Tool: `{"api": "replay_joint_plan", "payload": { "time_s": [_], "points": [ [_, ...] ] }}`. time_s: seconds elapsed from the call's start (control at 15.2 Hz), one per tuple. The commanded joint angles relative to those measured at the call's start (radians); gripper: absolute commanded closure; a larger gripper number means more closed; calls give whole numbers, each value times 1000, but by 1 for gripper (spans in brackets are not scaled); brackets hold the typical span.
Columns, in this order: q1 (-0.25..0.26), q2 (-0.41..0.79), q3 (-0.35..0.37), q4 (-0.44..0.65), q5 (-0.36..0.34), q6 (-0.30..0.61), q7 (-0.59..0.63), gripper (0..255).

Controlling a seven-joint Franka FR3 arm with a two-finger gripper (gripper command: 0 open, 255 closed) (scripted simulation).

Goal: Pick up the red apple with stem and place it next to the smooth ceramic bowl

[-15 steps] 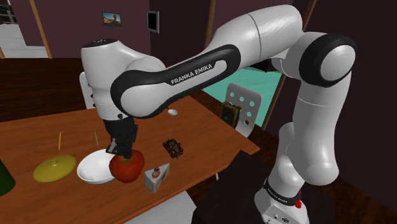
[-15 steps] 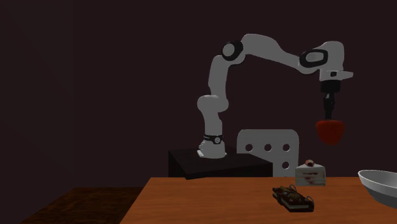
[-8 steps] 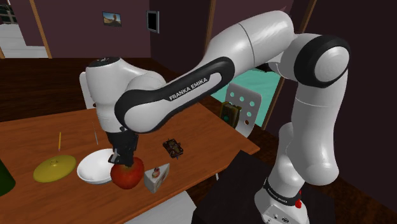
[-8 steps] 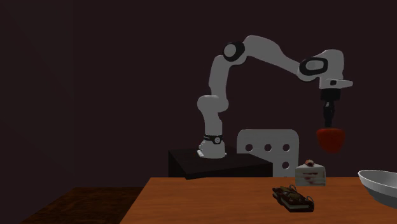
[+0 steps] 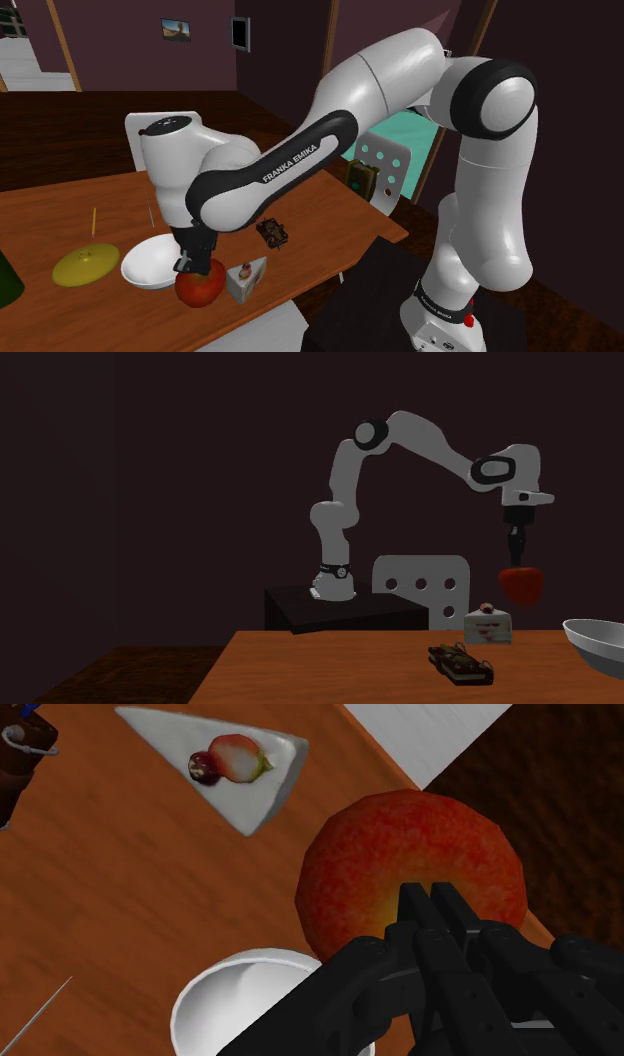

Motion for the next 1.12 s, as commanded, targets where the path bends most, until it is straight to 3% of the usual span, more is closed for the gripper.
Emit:
{"api": "replay_joint_plan", "payload": {
  "time_s": [0.0,0.79,1.06],
  "points": [
    [0,13,-2,-11,-5,24,3,255],
    [8,108,-16,-51,-40,156,33,255],
    [8,108,-16,-51,-40,156,33,255]
  ]
}}
